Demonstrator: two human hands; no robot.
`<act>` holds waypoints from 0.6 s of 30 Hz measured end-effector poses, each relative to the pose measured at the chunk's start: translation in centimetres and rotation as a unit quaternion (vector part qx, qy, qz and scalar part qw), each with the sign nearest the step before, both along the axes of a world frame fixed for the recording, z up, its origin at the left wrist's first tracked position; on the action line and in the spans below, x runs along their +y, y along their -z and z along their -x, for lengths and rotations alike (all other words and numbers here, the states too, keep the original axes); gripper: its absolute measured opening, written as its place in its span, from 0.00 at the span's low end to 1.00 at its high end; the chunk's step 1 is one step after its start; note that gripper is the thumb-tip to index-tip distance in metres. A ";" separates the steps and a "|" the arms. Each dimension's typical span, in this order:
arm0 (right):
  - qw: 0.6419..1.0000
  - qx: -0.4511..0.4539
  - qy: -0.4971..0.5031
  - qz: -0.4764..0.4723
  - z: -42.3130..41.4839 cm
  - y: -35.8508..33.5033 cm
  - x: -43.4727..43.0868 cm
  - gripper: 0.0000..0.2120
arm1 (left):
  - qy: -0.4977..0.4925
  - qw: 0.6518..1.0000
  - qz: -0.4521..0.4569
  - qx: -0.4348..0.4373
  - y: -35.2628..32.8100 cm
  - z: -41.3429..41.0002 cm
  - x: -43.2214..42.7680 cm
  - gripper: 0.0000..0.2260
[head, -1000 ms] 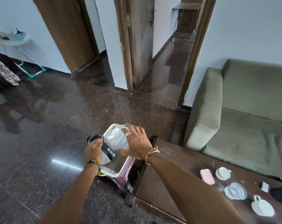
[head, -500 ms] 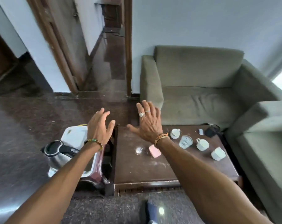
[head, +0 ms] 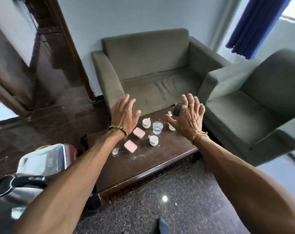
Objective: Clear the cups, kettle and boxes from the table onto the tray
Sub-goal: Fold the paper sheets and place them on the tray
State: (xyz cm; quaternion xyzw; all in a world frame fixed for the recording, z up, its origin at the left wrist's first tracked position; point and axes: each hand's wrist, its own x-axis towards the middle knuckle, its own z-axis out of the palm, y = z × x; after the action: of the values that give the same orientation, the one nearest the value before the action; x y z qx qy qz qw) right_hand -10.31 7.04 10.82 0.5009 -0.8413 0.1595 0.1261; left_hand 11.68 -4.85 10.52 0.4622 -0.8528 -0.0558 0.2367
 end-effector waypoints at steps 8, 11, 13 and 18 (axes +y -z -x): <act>0.997 -0.036 0.051 -0.036 5.0 2.2 4.9 0.49 | 0.064 0.993 -0.036 -0.095 2.5 7.1 3.6 0.28; 0.996 -0.047 0.061 -0.040 5.9 2.6 5.1 0.49 | 0.056 0.993 -0.051 -0.089 3.1 8.0 3.7 0.28; 0.996 -0.055 0.063 -0.041 6.3 3.0 5.0 0.49 | 0.050 0.994 -0.052 -0.083 3.5 8.2 3.7 0.28; 0.995 -0.072 0.054 -0.045 6.5 4.1 4.2 0.50 | 0.026 0.995 -0.055 -0.077 4.1 7.5 3.2 0.27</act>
State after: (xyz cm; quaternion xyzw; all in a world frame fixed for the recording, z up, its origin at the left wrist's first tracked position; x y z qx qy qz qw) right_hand -16.82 11.25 6.74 0.4469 -0.8804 0.1499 0.0513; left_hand 4.21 -1.65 6.38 0.4549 -0.8760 -0.0729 0.1426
